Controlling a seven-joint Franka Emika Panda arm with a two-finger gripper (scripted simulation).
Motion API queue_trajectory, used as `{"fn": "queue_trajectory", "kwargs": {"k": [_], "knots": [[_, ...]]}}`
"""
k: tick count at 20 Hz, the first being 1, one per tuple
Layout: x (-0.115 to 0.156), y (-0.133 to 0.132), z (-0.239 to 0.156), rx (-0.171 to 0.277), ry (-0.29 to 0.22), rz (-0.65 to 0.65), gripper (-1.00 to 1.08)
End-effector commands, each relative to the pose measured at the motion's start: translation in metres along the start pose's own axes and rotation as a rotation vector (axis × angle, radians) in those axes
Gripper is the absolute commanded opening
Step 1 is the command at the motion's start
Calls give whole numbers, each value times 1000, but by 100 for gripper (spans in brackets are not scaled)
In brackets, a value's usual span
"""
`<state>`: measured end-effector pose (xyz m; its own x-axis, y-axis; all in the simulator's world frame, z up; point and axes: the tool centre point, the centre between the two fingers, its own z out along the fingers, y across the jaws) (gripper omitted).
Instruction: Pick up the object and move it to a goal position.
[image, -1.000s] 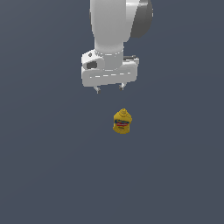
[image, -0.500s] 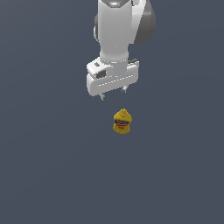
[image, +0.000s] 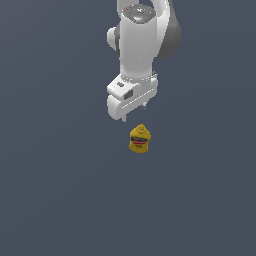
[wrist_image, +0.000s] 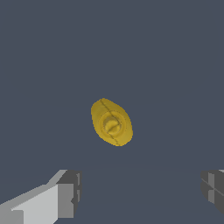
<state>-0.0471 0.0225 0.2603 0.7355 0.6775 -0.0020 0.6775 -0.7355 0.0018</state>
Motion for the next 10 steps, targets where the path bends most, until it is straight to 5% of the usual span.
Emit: {"fn": "queue_trajectory", "kwargs": {"k": [1,10], "knots": [[4,-2,5,0,0,-74,100],[17,-11,23,0,0,-332,100]]}}
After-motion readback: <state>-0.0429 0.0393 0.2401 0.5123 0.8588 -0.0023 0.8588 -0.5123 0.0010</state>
